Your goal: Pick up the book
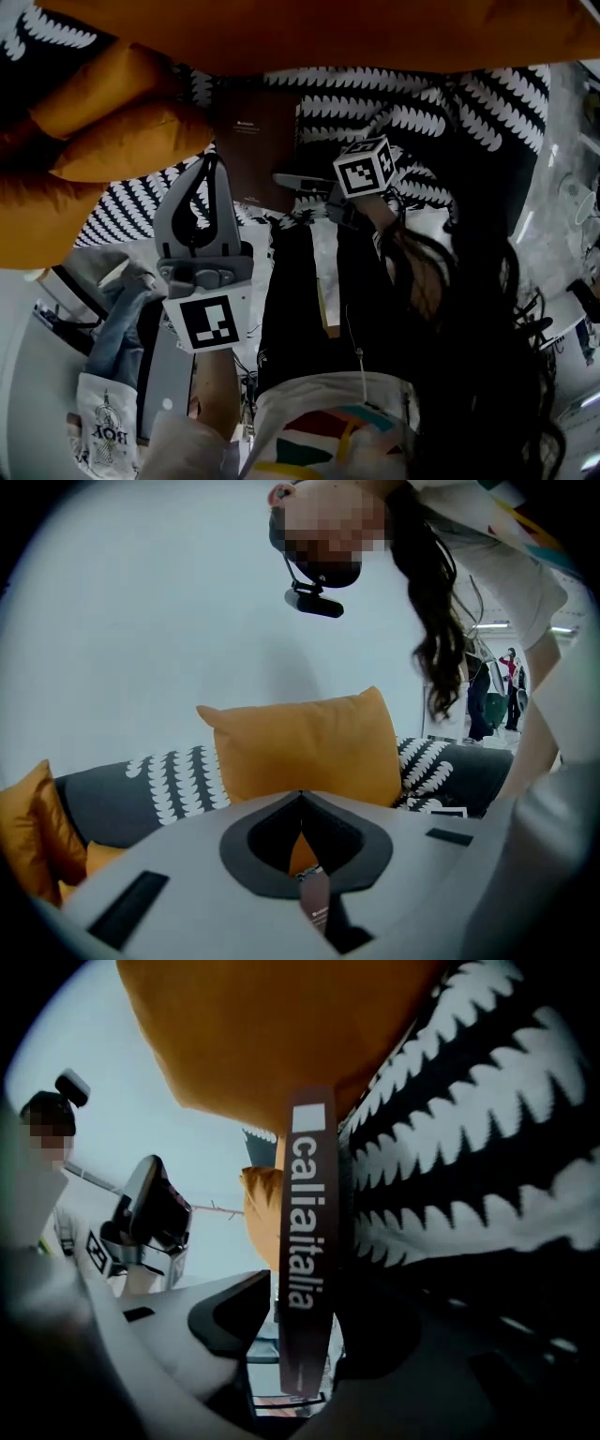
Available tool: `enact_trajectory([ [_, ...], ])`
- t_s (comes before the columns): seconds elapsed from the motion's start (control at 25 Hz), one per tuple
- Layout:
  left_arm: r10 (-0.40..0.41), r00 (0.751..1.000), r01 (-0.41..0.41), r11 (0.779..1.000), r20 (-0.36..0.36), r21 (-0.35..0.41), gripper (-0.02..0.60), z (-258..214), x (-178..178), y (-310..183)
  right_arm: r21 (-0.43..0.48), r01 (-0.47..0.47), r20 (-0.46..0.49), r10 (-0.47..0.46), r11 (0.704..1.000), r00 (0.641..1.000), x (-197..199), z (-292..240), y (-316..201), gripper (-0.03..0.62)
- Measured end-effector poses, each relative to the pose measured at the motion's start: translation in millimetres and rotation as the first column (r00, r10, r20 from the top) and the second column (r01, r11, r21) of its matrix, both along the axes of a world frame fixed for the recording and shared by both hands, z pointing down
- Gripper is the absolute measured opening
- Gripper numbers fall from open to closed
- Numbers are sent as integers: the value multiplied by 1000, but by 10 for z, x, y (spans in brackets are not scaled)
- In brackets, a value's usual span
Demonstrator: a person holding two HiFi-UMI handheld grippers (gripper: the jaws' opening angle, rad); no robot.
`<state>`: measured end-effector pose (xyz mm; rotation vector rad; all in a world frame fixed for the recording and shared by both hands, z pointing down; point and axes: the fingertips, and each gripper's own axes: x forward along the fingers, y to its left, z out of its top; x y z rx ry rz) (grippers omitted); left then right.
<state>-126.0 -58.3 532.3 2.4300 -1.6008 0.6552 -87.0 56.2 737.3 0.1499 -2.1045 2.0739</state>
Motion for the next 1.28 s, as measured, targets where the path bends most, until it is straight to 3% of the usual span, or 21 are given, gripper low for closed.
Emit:
enact_trajectory([
  [0.12,-7,1000,6,1000,20,8,8,-20,-10,-8,50,51,-77,-47,997,996,-282,79,-20,209],
  [0.24,-7,999,5,999,38,37,8,-196,-101,-38,49,23,-153,-16,999,988,-404,126,-36,178],
  [0.36,-13,998,9,997,56,75,8,-452,-235,-91,35,-21,-167,26,999,986,-359,18,-51,165],
  [0.64,-74,997,67,976,26,208,8,-1401,-313,-230,224,68,-207,-21,972,978,-197,-768,-408,156],
  [0.76,-93,996,94,959,-15,269,8,-1936,-255,-231,345,128,-267,-33,930,963,-142,-1275,-589,155],
  [0.88,-104,994,112,933,-41,342,8,-2412,-201,-303,473,167,-306,-16,865,952,-134,-1814,-871,155],
  [1.12,-127,987,157,891,-99,425,8,-3158,-40,-307,625,134,-290,70,769,954,-56,-2874,-1150,153],
  [1.28,-104,983,165,858,-150,486,8,-3579,58,-304,736,137,-297,135,663,945,24,-3518,-1276,153],
])
